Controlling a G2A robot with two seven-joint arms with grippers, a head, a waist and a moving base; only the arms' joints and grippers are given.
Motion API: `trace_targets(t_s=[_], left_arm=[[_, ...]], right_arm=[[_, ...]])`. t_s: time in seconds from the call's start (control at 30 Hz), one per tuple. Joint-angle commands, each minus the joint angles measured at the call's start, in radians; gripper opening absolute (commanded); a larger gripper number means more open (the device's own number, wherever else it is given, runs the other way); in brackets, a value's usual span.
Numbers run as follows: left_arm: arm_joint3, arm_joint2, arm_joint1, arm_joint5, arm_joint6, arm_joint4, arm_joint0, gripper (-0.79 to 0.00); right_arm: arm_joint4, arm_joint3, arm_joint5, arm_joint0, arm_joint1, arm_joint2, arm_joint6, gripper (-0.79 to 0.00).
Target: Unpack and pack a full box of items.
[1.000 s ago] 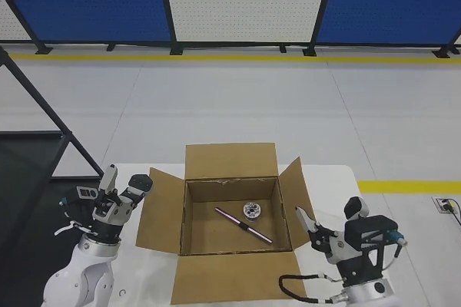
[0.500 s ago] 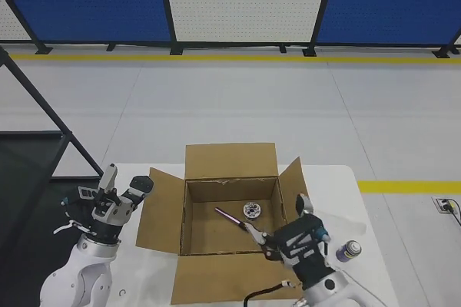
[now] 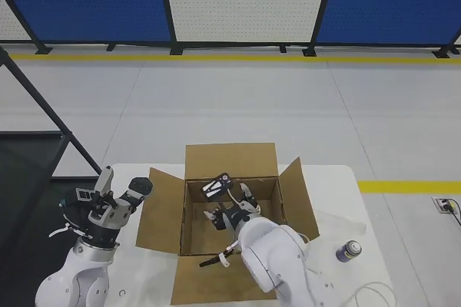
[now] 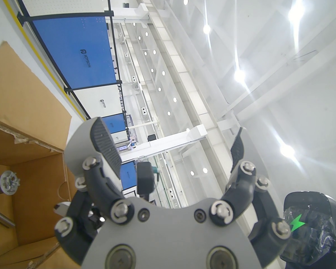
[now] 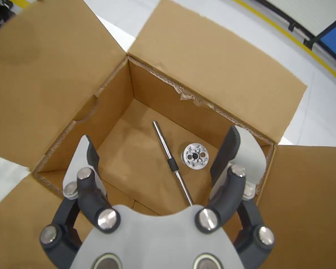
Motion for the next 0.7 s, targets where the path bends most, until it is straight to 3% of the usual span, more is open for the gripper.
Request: trace_targets(t_s=[0.0,0.2,0.67], left_arm=[[0.000,0.000,0.000,0.000,0.000,0.000,0.000,0.000],[0.000,0.000,0.000,0.000,0.000,0.000,0.000,0.000],[0.000,0.000,0.000,0.000,0.000,0.000,0.000,0.000]], right_arm=[[0.000,0.081,0.027,0.034,-0.010,-0.012,0.031,0.000],[0.005,0.221,0.107,0.075,-0.030,-0.008,0.043,0.000],[-0.013,0.273,0.122,0.078,-0.032,-0.002,0.043,0.000]])
